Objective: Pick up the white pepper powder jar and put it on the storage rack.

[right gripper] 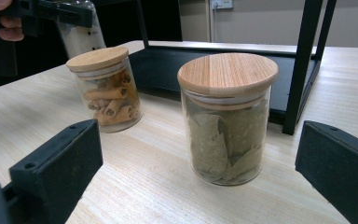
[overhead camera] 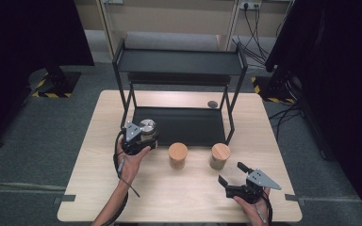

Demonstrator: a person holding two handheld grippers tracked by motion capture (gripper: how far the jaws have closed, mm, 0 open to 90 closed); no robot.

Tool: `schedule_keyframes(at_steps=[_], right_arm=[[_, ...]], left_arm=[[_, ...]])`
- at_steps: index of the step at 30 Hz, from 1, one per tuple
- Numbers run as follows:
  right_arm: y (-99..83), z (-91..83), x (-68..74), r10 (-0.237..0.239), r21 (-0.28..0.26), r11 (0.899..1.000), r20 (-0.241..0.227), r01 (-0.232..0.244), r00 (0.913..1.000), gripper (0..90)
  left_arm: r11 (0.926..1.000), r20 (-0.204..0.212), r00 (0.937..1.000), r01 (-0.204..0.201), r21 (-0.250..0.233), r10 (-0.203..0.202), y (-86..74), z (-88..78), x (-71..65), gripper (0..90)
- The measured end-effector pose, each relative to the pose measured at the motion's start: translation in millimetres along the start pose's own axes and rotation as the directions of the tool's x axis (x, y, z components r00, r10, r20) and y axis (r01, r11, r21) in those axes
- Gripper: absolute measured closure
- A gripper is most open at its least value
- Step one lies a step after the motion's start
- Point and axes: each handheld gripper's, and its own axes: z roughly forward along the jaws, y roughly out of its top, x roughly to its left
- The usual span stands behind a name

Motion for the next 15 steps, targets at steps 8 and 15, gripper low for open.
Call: schedule_keyframes(at_steps=[8, 15], right_arm=[[-0.1, -0.2, -0.3, 0.002, -0.001, 1.0, -0.001, -0.002, 1.0, 0.8], [-0.1, -0.4, -0.4, 0.003, -0.002, 1.0, -0.002, -0.003, 1.0, 0.8]], left_arm=[[1.0, -0.005, 1.0, 0.004, -0.003, -0.004, 3.0, 7.9, -1.5, 30.8], [0.9999, -0.021, 0.9997, 0.01, -0.007, -0.01, 6.0, 15.6, -0.1, 30.8]])
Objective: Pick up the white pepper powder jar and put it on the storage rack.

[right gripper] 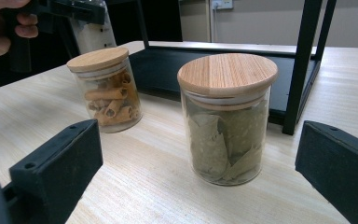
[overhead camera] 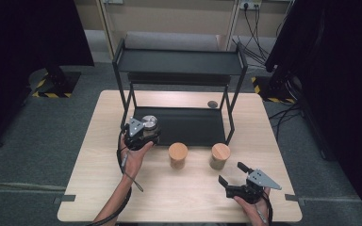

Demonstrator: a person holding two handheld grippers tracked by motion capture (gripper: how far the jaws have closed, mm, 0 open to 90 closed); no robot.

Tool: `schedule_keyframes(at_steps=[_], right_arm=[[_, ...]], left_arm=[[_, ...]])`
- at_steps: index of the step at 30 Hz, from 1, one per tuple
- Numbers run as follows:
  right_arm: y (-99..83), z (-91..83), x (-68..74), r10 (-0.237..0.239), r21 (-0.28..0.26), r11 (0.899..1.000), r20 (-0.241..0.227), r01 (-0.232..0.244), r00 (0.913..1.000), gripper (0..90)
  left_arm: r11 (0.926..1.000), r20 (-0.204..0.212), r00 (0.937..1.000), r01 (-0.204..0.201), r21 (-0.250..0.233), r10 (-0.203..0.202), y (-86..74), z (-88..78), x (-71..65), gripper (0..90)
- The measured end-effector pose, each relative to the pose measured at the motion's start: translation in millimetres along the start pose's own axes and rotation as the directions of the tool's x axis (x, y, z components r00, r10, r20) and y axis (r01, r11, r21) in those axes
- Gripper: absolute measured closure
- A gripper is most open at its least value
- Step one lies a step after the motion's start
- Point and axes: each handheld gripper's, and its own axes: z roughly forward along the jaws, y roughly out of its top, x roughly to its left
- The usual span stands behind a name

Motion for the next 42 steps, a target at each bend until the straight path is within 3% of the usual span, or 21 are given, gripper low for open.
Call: schedule_keyframes(at_steps=[42], right_arm=[[-0.6, 0.0, -0.7, 0.006, -0.004, 1.0, -0.006, -0.006, 1.0, 0.8]], left_arm=[[0.9998, -0.087, 0.9962, 0.005, 0.017, -0.004, 12.9, 42.8, -1.5, 30.9]])
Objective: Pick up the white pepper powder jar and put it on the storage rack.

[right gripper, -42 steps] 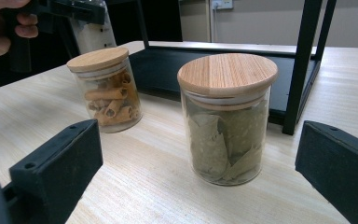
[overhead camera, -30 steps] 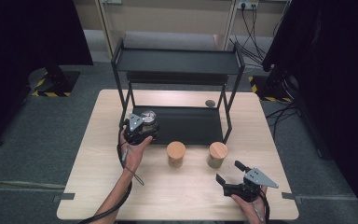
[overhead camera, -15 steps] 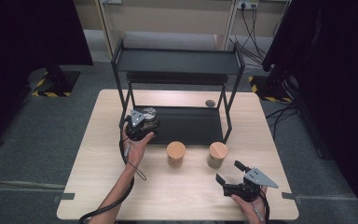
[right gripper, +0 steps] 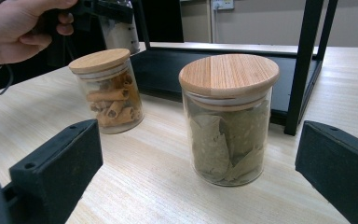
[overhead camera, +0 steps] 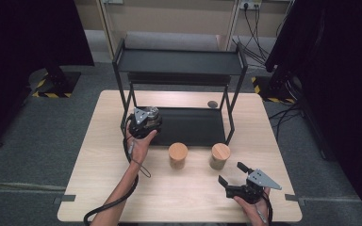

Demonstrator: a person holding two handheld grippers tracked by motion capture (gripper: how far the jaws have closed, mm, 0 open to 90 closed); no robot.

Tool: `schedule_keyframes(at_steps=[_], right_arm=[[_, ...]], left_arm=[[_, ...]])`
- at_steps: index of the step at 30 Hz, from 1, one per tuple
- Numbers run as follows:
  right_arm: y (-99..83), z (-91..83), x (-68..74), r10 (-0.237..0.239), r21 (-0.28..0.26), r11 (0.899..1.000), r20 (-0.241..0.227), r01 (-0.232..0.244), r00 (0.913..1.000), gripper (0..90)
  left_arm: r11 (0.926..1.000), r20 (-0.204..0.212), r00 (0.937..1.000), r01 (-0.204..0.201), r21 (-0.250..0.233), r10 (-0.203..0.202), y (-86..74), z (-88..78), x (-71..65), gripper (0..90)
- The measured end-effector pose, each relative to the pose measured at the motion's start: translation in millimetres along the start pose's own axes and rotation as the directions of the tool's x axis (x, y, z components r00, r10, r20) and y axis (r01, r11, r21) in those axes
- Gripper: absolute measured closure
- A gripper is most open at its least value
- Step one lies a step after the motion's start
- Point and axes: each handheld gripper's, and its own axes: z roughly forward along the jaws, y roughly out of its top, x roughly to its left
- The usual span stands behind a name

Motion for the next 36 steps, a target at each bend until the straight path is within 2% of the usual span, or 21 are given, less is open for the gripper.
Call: schedule_keyframes(at_steps=[15, 36], right_arm=[[-0.1, 0.0, -0.1, 0.0, 0.0, 1.0, -0.002, 0.0, 1.0, 0.8], [-0.2, 0.0, -0.7, 0.0, 0.001, 1.0, -0.005, 0.0, 1.0, 0.8]], left_arm=[[1.0, -0.036, 0.9993, 0.0, 0.003, 0.0, -5.8, 12.9, -0.8, 30.9], [1.0, -0.056, 0.9984, 0.002, 0.009, -0.001, -12.6, 30.8, -3.2, 30.8]])
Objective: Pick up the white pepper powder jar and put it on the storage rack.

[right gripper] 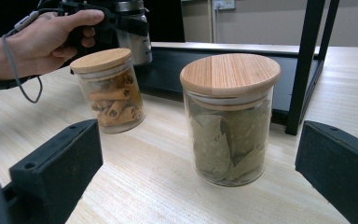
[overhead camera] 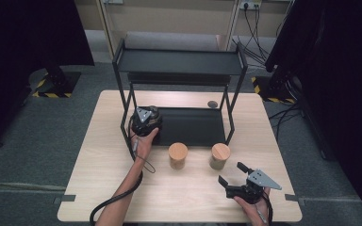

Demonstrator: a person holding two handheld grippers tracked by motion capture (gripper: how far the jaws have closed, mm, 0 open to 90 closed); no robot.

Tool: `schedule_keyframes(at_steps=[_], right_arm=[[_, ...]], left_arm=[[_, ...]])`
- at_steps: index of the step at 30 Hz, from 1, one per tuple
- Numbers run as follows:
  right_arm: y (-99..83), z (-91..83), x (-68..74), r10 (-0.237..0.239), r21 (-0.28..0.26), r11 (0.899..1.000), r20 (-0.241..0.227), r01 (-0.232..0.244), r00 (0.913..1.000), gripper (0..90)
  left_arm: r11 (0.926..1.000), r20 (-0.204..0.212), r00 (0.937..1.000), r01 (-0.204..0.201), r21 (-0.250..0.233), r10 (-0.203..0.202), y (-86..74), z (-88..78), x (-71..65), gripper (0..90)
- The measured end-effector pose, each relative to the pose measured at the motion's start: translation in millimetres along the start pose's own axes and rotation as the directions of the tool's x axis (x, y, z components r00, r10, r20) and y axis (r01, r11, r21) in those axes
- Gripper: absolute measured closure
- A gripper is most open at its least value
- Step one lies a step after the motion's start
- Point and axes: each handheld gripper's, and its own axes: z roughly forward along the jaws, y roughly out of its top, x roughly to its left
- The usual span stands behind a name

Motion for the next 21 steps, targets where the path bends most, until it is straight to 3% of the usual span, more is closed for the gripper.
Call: schedule_keyframes(at_steps=[21], right_arm=[[-0.2, 0.2, -0.3, -0.002, 0.001, 1.0, -0.004, 0.002, 1.0, 0.8]], left_arm=[[0.9999, -0.012, 0.9999, 0.01, 0.01, -0.01, -3.6, 10.2, 0.3, 30.9]])
